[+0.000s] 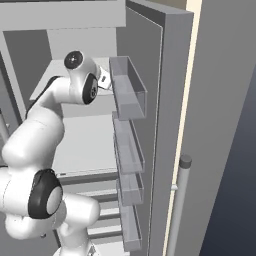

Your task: Open the fridge, remove the kiwi, cucumber, and fish, and place them on any counter.

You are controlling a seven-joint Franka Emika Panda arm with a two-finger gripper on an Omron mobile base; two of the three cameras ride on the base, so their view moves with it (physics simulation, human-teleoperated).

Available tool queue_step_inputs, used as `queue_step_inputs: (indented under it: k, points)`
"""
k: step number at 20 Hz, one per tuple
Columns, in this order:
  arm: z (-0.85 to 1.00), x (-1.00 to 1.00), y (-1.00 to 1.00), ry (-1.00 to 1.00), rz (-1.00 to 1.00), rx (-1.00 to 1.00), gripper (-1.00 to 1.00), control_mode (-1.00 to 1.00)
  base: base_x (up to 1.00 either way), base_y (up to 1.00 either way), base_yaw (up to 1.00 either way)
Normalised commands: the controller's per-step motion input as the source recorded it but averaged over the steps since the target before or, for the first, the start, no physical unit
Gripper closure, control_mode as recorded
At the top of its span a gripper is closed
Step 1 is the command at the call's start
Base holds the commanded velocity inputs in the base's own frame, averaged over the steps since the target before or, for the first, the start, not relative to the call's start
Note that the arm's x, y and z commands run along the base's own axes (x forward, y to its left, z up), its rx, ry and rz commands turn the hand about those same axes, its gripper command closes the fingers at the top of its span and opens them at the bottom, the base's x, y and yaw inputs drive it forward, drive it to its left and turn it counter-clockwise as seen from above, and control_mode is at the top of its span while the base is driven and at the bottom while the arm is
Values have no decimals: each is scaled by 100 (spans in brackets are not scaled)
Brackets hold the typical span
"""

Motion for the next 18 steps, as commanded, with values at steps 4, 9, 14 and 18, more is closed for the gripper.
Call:
queue_step_inputs:
  k: [4, 9, 14, 18]
  points:
    - [21, -100, 0, -12, 12, 0, 100, -100, 0, 0, 0]
    - [66, -100, 0, -2, 16, 0, 100, -100, 0, 0, 0]
    - [54, -100, 3, 1, 10, -7, 100, -100, 0, 0, 0]
    - [11, -100, 12, 8, 1, -17, 100, -100, 0, 0, 0]
